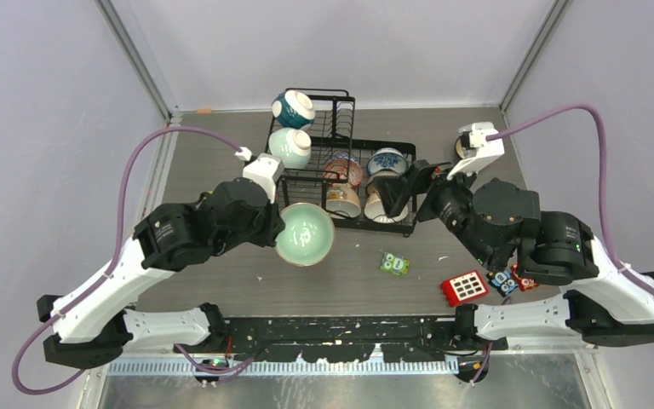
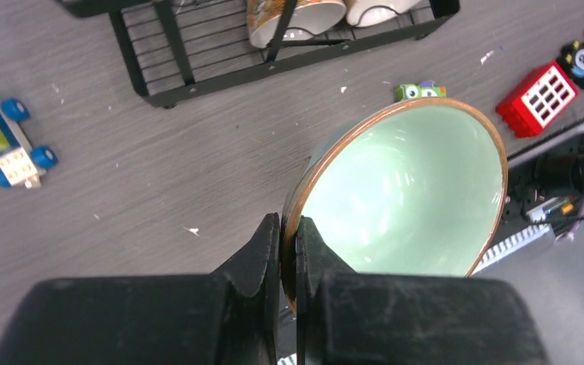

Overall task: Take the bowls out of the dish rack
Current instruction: Place the bowl at the center of the board.

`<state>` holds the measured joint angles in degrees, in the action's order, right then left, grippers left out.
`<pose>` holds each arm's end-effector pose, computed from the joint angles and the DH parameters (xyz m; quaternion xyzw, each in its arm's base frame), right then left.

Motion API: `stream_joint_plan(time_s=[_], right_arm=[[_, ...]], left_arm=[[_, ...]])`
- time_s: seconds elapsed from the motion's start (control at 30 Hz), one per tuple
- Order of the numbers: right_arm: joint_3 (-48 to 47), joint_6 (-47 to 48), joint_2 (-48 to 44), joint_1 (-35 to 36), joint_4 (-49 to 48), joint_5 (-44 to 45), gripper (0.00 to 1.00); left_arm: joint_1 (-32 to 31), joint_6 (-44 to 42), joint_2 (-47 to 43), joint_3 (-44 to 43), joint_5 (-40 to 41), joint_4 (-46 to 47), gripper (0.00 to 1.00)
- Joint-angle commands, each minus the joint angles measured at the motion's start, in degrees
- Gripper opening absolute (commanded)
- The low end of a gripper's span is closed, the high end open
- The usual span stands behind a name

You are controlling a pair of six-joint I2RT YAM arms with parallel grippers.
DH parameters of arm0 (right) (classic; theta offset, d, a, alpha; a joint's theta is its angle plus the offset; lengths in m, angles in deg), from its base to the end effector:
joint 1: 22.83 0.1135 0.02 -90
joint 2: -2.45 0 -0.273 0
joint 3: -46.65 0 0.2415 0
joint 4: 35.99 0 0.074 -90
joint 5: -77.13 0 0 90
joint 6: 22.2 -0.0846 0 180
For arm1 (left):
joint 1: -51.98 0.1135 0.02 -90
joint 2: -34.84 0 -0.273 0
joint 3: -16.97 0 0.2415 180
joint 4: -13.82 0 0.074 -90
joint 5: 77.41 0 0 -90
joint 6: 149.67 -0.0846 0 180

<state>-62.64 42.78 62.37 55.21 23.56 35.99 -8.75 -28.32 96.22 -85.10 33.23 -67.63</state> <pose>0.0972 0.1512 0.5101 -0.0743 0.7434 0.2600 0.6118 0.1181 -0.1497 0.4106 0.1546 0.8841 -0.1820 0.4017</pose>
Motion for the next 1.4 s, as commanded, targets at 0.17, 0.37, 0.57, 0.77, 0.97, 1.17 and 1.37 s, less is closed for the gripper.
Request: stream_joint_plan(time_s=[0.17,0.37,0.57,0.77,0.97,1.17,1.37], right_arm=[[8.16,-25.97,-0.7,-4.26,5.37,-4.17,0.85],[9.47,-27.35,4.73,-4.23,2.96,-13.15,0.73],[10.91,-28.49,8.76,-4.32,-0.09,-16.62,0.6],[10.41,-28.08,12.28,-4.38,-0.39,-17.49,0.59],[11.43,-28.14,14.29,-5.67,-1.57,-19.09,0.54],[11.44,-28.17,15.57,-6.3,-2.19,-20.48,0.49],[11.42,-28.1,17.13,-6.54,-1.86,-20.63,0.44]], left_arm=[[0.1,15.29,-4.32,7.0,7.06,6.24,0.0],[0.14,20.43,-3.51,7.94,8.65,6.31,0.0],[0.1,26.6,-5.94,10.23,9.03,6.7,0.0],[0.09,29.45,-7.69,11.49,9.85,5.89,0.0],[0.11,29.97,-8.92,12.79,9.93,6.62,0.0],[0.13,30.28,-9.34,13.44,10.32,6.64,0.0],[0.09,30.56,-9.53,13.48,10.82,6.78,0.0]])
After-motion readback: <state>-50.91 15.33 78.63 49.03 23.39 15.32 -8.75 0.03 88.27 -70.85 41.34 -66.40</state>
